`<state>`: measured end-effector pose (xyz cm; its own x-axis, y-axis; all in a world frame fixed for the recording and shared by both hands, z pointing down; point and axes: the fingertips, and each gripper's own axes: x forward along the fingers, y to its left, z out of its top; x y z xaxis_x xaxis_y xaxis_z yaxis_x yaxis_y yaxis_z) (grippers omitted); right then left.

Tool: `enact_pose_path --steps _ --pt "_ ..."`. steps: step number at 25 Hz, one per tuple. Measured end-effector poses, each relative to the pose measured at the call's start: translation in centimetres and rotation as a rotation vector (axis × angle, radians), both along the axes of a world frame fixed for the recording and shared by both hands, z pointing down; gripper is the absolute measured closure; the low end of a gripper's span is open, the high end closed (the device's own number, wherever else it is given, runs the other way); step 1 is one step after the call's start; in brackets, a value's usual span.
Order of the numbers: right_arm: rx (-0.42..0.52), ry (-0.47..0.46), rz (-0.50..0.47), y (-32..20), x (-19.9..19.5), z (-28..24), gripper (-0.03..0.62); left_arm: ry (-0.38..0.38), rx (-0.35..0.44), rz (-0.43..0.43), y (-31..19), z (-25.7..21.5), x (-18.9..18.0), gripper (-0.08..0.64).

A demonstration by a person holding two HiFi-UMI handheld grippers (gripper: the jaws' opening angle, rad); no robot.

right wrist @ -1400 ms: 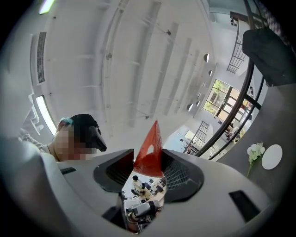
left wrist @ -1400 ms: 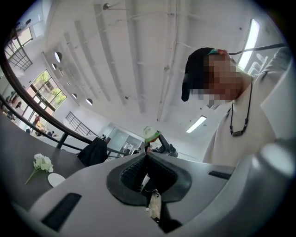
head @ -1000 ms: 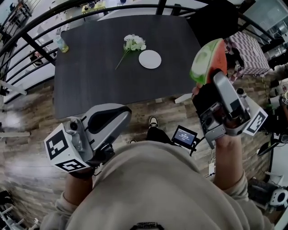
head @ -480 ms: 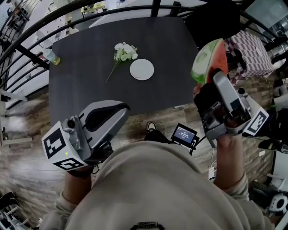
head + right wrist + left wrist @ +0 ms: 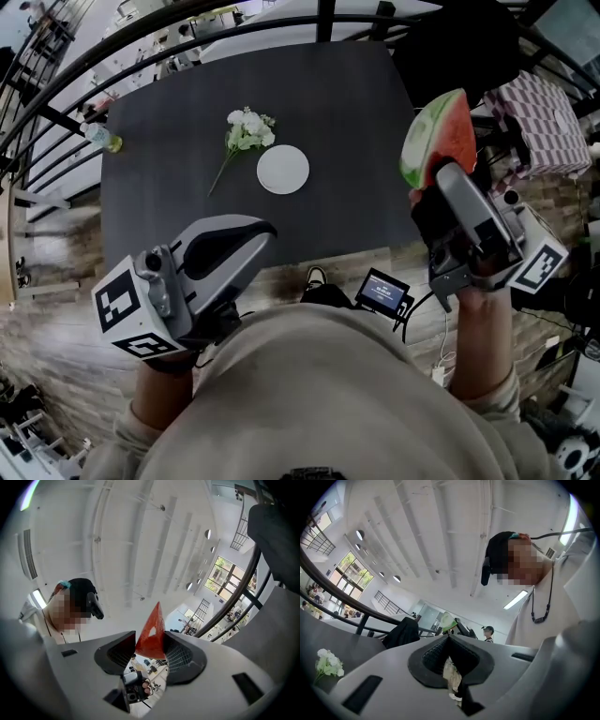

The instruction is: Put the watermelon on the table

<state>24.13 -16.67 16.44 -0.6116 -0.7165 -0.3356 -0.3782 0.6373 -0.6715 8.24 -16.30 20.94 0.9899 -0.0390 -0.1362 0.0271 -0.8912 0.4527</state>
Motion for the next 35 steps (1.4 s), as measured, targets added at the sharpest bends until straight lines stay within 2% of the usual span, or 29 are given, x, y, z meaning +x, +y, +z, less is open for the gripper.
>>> enact_pose_path --steps 5,11,18,24,31,35 --pt "-0.031 -0.013 -0.010 -1.5 2.5 1.8 0.390 -0.051 -0.023 -0.027 -0.8 0.7 2.0 0.554" --pt "-0.057 -0.009 0.006 -2.5 2.2 3.3 0.390 -0.068 -0.036 -0.019 -2.1 1.4 1.7 0.554" --pt "-0.042 0.050 0.099 -3.3 -0.9 1.3 0.390 -0.032 0.000 0.077 -4.8 -0.3 -0.6 0.554" --pt "-0.034 0.091 0.165 -3.4 -1.7 0.0 0.390 0.004 0.024 0.133 -6.4 -1.3 -1.2 0.554" --pt "-0.037 0.099 0.174 -3.5 -3.2 0.1 0.390 0.033 0.018 0.154 -6.7 -0.6 -1.9 0.554" --pt "-0.041 0.109 0.174 -5.4 -5.3 0.5 0.390 0.032 -0.003 0.147 -8.2 0.8 -3.9 0.554"
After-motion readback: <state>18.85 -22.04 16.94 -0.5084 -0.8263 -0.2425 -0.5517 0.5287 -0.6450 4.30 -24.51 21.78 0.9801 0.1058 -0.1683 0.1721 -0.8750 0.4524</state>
